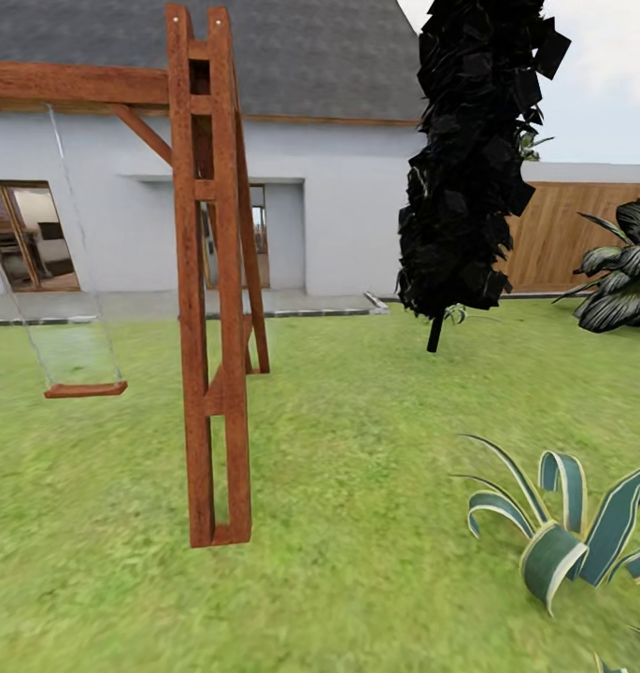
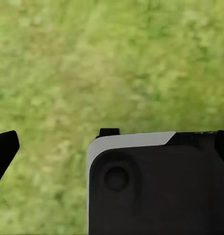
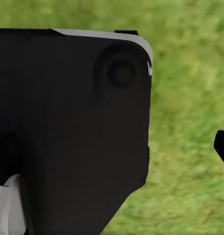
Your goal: Take the three Easter eggs out of the wicker basket on the lawn in the garden, then place them on the lawn next to a single tree (choose any tree) so that all three eggs are next to the same tree and none are left in the basket.
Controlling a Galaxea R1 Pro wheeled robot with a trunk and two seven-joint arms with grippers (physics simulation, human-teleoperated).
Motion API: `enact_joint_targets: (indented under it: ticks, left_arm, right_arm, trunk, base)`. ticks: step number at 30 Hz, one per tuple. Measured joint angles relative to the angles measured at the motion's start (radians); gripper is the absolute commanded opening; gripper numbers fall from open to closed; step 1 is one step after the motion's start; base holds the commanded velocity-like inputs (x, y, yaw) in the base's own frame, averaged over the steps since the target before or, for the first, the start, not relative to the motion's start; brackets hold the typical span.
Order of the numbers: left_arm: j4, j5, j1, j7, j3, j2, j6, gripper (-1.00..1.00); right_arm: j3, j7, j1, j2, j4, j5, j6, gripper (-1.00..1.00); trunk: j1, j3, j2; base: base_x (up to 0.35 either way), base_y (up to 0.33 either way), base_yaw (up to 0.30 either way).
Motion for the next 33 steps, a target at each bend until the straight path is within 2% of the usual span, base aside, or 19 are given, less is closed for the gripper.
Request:
enact_joint_targets:
  ticks: [14,24,33]
  left_arm:
    - [0.000,0.000,0.000,0.000,0.000,0.000,0.000,1.00]
    - [0.000,0.000,0.000,0.000,0.000,0.000,0.000,1.00]
    - [0.000,0.000,0.000,0.000,-0.001,0.000,0.000,1.00]
  right_arm:
    - [-0.001,0.000,0.000,0.000,0.000,0.000,-0.001,1.00]
    - [0.000,0.000,0.000,0.000,-0.001,-0.003,0.000,1.00]
    - [0.000,0.000,0.000,0.000,-0.001,-0.003,-0.001,1.00]
  trunk:
    - [0.000,0.009,0.000]
    - [0.000,0.010,0.000]
    - [0.000,0.011,0.000]
  base:
    - [0.273,0.200,-0.227]
    - [0.282,0.174,-0.037]
    - [0.317,0.027,-0.111]
